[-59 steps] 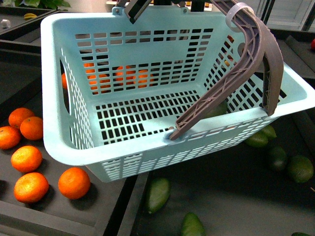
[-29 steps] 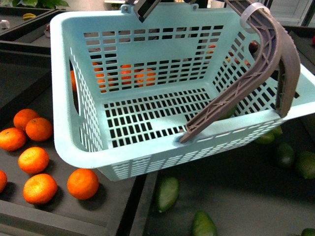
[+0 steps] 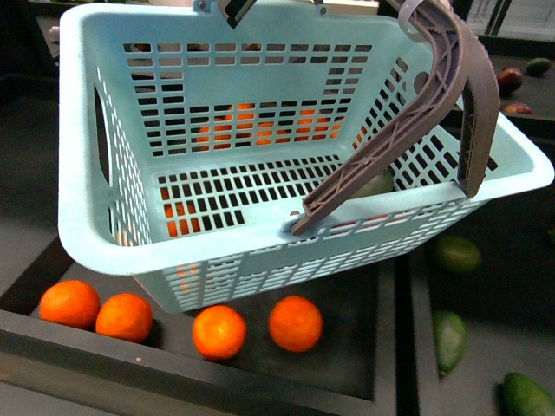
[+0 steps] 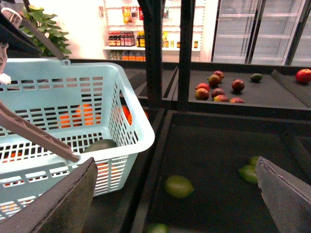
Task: Pick mango and avocado into basket
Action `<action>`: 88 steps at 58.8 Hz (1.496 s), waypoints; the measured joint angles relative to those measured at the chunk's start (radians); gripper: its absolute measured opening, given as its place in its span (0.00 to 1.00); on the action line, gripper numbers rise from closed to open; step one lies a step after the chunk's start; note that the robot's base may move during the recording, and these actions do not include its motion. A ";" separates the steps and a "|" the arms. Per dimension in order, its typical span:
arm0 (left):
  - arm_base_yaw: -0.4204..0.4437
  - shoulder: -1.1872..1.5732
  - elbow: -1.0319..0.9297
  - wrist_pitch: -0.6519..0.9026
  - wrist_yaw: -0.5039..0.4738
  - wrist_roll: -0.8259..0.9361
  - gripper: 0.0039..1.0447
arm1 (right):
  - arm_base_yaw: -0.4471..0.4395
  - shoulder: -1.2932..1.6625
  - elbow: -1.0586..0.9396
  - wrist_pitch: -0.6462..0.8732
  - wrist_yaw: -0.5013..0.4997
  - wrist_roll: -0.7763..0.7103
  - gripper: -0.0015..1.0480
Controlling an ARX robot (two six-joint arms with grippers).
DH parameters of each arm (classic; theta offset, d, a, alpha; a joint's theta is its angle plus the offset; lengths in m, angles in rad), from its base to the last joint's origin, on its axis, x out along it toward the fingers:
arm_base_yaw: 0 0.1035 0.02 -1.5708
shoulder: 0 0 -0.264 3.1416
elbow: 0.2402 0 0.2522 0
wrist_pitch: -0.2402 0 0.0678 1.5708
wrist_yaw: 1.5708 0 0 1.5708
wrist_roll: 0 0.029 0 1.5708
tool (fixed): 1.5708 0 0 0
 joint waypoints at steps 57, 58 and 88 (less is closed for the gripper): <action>0.002 0.000 0.000 0.000 0.004 0.002 0.05 | -0.001 0.000 0.000 0.000 -0.002 0.000 0.93; 0.002 0.000 0.000 0.000 0.005 0.002 0.05 | 0.000 0.000 0.000 0.000 -0.002 0.000 0.93; 0.116 0.217 0.231 -0.196 -0.580 -0.204 0.05 | -0.001 0.000 0.000 0.000 -0.001 -0.002 0.93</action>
